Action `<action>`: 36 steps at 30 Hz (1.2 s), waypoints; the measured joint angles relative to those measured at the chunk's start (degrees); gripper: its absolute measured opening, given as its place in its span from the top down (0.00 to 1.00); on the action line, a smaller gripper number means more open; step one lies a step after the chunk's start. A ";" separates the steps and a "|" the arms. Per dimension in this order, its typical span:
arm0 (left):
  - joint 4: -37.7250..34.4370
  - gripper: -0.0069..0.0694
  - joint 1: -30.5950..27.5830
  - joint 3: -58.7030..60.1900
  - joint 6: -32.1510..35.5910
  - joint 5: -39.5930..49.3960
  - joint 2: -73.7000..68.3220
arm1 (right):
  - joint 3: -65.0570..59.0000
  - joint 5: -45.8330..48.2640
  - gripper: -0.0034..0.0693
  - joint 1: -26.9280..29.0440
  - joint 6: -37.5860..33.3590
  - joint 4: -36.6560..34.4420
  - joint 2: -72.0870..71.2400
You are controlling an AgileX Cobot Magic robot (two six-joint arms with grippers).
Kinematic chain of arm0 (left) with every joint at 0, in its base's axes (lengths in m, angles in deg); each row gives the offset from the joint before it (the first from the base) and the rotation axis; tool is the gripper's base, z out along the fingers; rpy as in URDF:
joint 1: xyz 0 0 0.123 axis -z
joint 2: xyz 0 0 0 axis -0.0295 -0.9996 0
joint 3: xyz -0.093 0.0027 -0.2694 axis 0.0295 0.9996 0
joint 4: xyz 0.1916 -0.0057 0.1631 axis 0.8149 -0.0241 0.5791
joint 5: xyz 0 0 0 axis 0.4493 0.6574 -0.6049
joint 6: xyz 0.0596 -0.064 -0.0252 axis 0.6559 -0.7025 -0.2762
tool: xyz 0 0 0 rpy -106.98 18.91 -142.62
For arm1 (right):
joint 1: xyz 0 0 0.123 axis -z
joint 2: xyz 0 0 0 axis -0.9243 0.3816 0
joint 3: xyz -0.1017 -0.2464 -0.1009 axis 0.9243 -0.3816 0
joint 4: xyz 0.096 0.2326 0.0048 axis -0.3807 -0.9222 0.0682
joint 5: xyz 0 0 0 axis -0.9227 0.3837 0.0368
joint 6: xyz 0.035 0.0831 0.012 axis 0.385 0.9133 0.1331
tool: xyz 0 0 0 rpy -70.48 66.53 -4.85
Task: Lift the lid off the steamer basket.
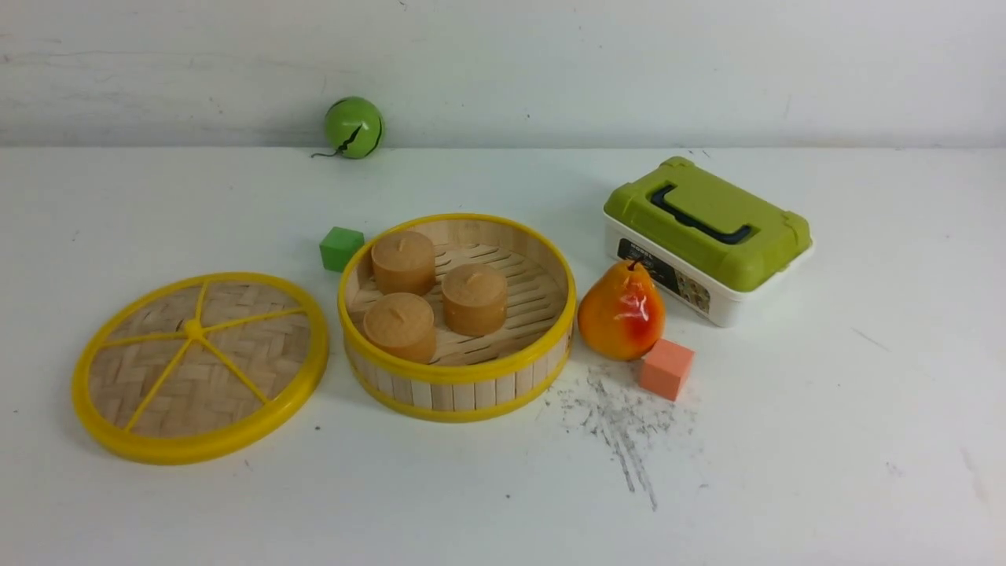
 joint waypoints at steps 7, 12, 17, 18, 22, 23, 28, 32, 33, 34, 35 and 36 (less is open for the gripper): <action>2.26 0.93 9.55 9.02 0.07 -9.82 7.95 | 0.00 0.00 0.62 0.00 0.00 0.00 0.00; 8.93 0.93 8.01 21.89 -0.05 -28.09 16.19 | 0.00 0.00 0.62 0.00 0.00 0.00 0.00; 11.71 0.93 -0.34 36.78 -4.49 -42.71 21.51 | 0.00 0.00 0.62 0.00 0.00 0.00 0.00; 11.84 0.93 -2.00 39.36 -5.68 -43.52 21.96 | 0.00 0.00 0.62 0.00 0.00 0.00 0.00; 12.93 0.93 -5.49 41.43 -9.01 -40.28 22.08 | 0.00 0.00 0.62 0.00 0.00 0.00 0.00; 13.38 0.93 -5.78 41.62 -9.51 -35.87 22.08 | 0.00 0.00 0.62 0.00 0.00 0.00 0.00; 13.09 0.92 -3.95 41.80 -9.16 -22.72 22.08 | 0.00 0.00 0.62 0.00 0.00 0.00 0.00; 12.91 0.92 -3.01 41.80 -7.48 -21.50 22.08 | 0.00 0.00 0.62 0.00 0.00 0.00 0.00; 12.86 0.92 -3.01 41.80 -7.43 -21.43 22.08 | 0.00 0.00 0.62 0.00 0.00 0.00 0.00; 12.86 0.92 -3.01 41.80 -7.36 -21.43 22.08 | 0.00 0.00 0.62 0.00 0.00 0.00 0.00; 12.86 0.92 -3.01 41.80 -7.36 -21.43 22.08 | 0.00 0.00 0.62 0.00 0.00 0.00 0.00; 12.86 0.92 -3.01 41.80 -7.32 -21.63 22.08 | 0.00 0.00 0.62 0.00 0.00 0.00 0.00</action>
